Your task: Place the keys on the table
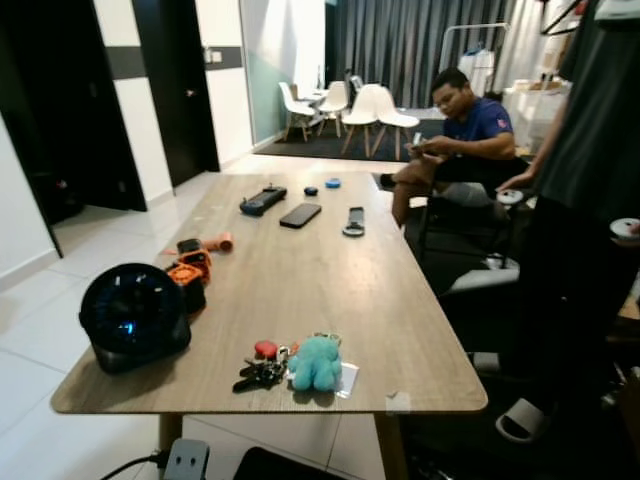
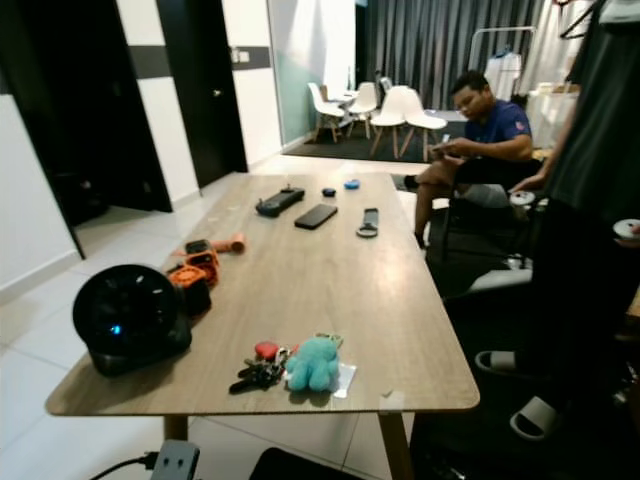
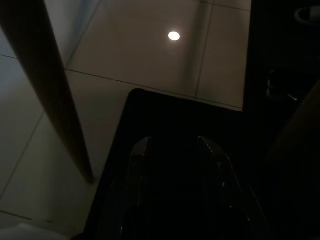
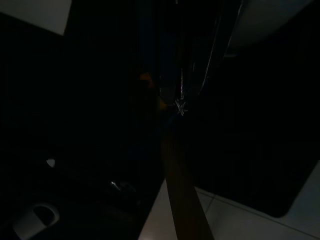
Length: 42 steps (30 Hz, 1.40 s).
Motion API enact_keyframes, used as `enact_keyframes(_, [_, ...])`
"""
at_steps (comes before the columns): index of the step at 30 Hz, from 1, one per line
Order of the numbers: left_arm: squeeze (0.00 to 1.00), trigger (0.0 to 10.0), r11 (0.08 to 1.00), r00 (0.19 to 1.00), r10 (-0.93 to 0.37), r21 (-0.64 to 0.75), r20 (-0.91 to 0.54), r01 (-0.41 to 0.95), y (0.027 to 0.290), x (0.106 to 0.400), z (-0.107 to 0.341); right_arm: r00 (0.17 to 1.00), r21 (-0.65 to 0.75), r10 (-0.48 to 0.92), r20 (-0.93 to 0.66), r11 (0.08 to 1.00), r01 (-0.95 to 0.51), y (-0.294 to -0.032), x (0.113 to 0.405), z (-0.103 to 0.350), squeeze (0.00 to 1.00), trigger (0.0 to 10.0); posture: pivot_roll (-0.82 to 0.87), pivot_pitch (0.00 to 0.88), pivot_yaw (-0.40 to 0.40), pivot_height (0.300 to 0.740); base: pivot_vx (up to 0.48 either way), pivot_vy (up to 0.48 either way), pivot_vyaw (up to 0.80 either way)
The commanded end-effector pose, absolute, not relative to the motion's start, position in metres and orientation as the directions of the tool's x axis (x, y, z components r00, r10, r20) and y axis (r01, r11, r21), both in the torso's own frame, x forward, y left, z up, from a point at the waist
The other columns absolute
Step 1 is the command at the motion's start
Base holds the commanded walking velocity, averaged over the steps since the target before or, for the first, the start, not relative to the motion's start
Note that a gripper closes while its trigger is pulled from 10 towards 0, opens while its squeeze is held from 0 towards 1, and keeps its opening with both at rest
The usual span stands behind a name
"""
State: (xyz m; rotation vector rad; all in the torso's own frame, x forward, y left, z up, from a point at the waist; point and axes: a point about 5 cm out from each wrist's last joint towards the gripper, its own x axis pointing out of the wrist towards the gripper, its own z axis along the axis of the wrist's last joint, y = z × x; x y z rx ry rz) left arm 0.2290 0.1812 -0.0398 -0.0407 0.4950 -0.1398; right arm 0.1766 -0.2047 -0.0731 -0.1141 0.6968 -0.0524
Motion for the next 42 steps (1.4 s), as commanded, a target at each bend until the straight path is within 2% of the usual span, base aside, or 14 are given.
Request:
enact_keyframes(1, [0.00, 10.0, 0.990, 0.863, -0.143, -0.063, -0.484, 0.129, 0.184, 0.228, -0.041, 0.758, -0.113, -0.084, -0.647, 0.993, 0.014, -0.202, 0.175, -0.075, 0.00, 10.0, 0.02, 0.027, 0.022, 0.740, 0.000, 0.000, 0.00])
enact_keyframes(10, [0.00, 10.0, 0.967, 0.856, -0.248, -0.063, -0.453, 0.247, 0.173, 0.231, -0.037, 0.745, -0.129, -0.162, -0.647, 0.986, 0.102, -0.217, 0.167, -0.075, 0.00, 10.0, 0.02, 0.029, 0.030, 0.740, 0.000, 0.000, 0.00])
enact_keyframes(12, [0.00, 10.0, 0.955, 0.847, -0.288, -0.065, -0.447, 0.291, 0.171, 0.228, -0.037, 0.727, -0.174, -0.247, -0.641, 0.969, 0.176, -0.233, 0.157, -0.075, 0.00, 10.0, 0.01, 0.030, 0.030, 0.740, 0.000, 0.000, 0.00])
enact_keyframes(19, [0.00, 10.0, 0.952, 0.859, -0.299, -0.072, -0.415, 0.297, 0.175, 0.227, -0.034, 0.701, -0.278, -0.478, -0.529, 0.878, 0.389, -0.281, 0.135, -0.062, 0.00, 10.0, 0.01, 0.039, 0.031, 0.740, 0.000, 0.000, 0.00])
enact_keyframes(25, [0.00, 10.0, 0.946, 0.858, -0.319, -0.072, -0.404, 0.317, 0.174, 0.226, -0.033, 0.676, -0.324, -0.610, -0.414, 0.792, 0.517, -0.314, 0.130, -0.044, 0.00, 10.0, 0.01, 0.044, 0.038, 0.740, 0.000, 0.000, 0.00])
enact_keyframes(26, [0.00, 10.0, 0.943, 0.856, -0.325, -0.073, -0.402, 0.324, 0.173, 0.226, -0.033, 0.673, -0.335, -0.652, -0.349, 0.758, 0.560, -0.328, 0.132, -0.033, 0.00, 10.0, 0.01, 0.046, 0.042, 0.740, 0.000, 0.000, 0.00])
enact_keyframes(28, [0.00, 10.0, 0.937, 0.851, -0.342, -0.073, -0.398, 0.342, 0.171, 0.227, -0.032, 0.694, -0.273, -0.713, -0.099, 0.690, 0.670, -0.366, 0.155, 0.015, 0.00, 10.0, 0.00, 0.048, 0.050, 0.740, 0.000, 0.000, 0.00])
enact_keyframes(29, [0.00, 10.0, 0.937, 0.851, -0.342, -0.073, -0.398, 0.342, 0.171, 0.227, -0.032, 0.694, -0.273, -0.713, -0.099, 0.690, 0.670, -0.366, 0.155, 0.015, 0.00, 10.0, 0.00, 0.048, 0.050, 0.740, 0.000, 0.000, 0.00])
enact_keyframes(33, [0.00, 10.0, 0.932, 0.847, -0.355, -0.075, -0.395, 0.355, 0.169, 0.229, -0.030, 0.697, -0.134, -0.685, 0.213, 0.686, 0.715, -0.391, 0.207, 0.096, 0.00, 10.0, 0.00, 0.049, 0.054, 0.740, 0.000, 0.000, 0.00])
enact_keyframes(35, [0.00, 10.0, 0.932, 0.847, -0.355, -0.075, -0.395, 0.355, 0.169, 0.229, -0.030, 0.697, -0.134, -0.685, 0.213, 0.686, 0.715, -0.391, 0.207, 0.096, 0.00, 10.0, 0.00, 0.049, 0.054, 0.740, 0.000, 0.000, 0.00])
enact_keyframes(38, [0.00, 10.0, 0.930, 0.847, -0.358, -0.076, -0.393, 0.358, 0.168, 0.230, -0.030, 0.730, -0.046, -0.612, 0.305, 0.756, 0.653, -0.389, 0.241, 0.138, 0.00, 10.0, 0.00, 0.048, 0.053, 0.740, 0.000, 0.000, 0.00])
enact_keyframes(39, [0.00, 10.0, 0.930, 0.846, -0.360, -0.077, -0.392, 0.360, 0.168, 0.230, -0.030, 0.766, -0.031, -0.564, 0.307, 0.799, 0.601, -0.383, 0.255, 0.147, 0.00, 10.0, 0.00, 0.047, 0.051, 0.740, 0.000, 0.000, 0.00])
enact_keyframes(41, [0.00, 10.0, 0.929, 0.846, -0.363, -0.078, -0.391, 0.362, 0.167, 0.230, -0.030, 0.834, -0.055, -0.461, 0.303, 0.865, 0.498, -0.369, 0.278, 0.160, 0.00, 10.0, 0.00, 0.045, 0.047, 0.740, 0.000, 0.000, 0.00])
enact_keyframes(42, [0.00, 10.0, 0.929, 0.846, -0.363, -0.078, -0.391, 0.362, 0.167, 0.230, -0.030, 0.834, -0.055, -0.461, 0.303, 0.865, 0.498, -0.369, 0.278, 0.160, 0.00, 10.0, 0.00, 0.045, 0.047, 0.740, 0.000, 0.000, 0.00])
